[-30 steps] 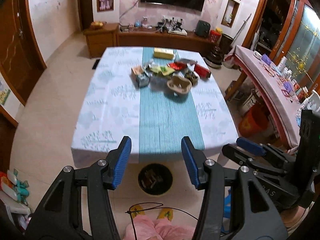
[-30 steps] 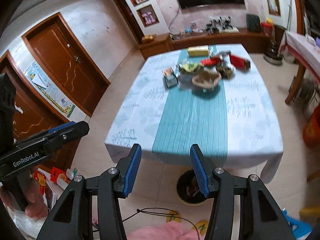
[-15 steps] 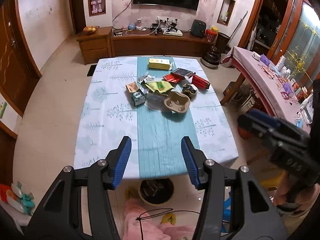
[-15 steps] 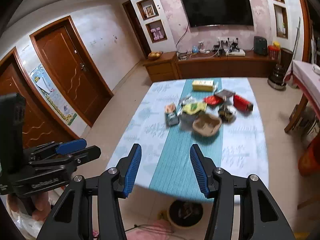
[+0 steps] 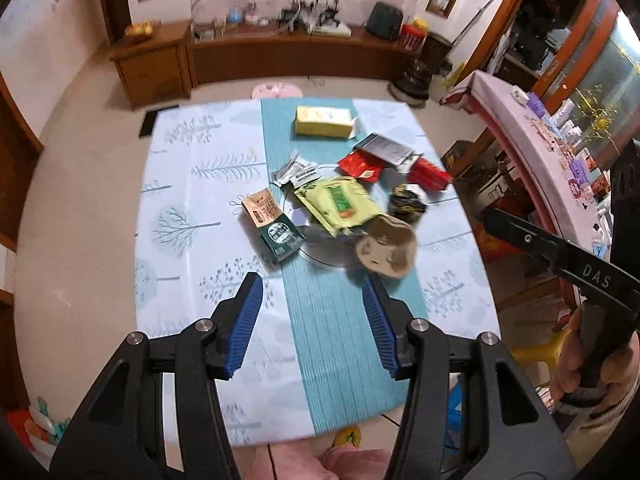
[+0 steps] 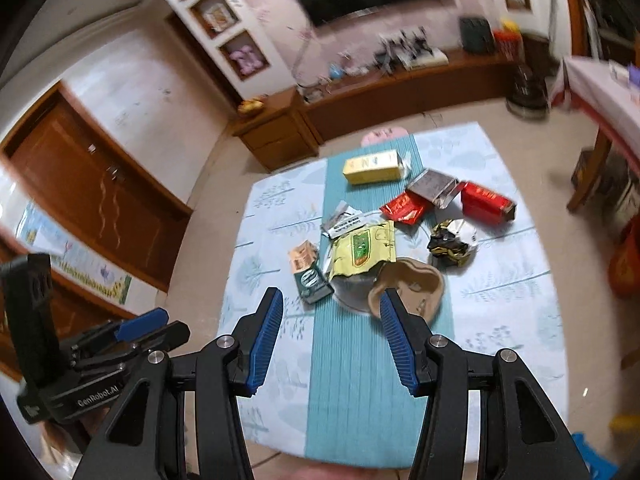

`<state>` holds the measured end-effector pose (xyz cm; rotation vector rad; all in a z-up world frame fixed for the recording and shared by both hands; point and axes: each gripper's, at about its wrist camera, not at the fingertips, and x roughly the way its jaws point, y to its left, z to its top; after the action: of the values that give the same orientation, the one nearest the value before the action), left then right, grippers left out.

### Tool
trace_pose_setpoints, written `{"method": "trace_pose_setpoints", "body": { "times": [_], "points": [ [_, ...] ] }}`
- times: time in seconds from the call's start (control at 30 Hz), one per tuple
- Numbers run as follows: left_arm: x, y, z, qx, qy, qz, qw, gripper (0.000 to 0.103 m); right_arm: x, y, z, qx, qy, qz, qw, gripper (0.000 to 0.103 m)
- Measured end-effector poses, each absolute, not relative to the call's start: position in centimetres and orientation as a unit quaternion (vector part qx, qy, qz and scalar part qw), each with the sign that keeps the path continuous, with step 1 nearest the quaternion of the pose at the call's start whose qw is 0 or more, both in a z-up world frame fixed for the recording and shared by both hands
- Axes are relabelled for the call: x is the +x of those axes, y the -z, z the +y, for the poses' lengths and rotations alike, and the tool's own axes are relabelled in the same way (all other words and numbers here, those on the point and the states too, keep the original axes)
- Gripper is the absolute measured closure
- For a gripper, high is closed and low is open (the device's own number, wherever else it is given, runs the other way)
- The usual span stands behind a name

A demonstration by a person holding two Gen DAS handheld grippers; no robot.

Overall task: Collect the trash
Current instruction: 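Grasp the pale green snack bag with the right tool while the left grasps the brown-and-green milk carton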

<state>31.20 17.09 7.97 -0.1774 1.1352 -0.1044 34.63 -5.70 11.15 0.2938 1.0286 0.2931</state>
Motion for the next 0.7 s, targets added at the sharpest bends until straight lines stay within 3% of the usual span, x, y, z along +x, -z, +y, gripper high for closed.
{"method": "trace_pose_setpoints", "body": {
  "times": [0.37,0.7],
  "points": [
    [43.1,6.4,20.6,-0.151,0.055,0.614,0.773,0.055,47.9,4.0,-4.2,0.213,-0.069,0.575,0.787,0.052],
    [47.1,13.1,21.5,-0.209,0.051,0.649,0.73,0.055,52.3,10.6,-4.0,0.216,-0.041,0.607,0.763,0.051]
  ]
}}
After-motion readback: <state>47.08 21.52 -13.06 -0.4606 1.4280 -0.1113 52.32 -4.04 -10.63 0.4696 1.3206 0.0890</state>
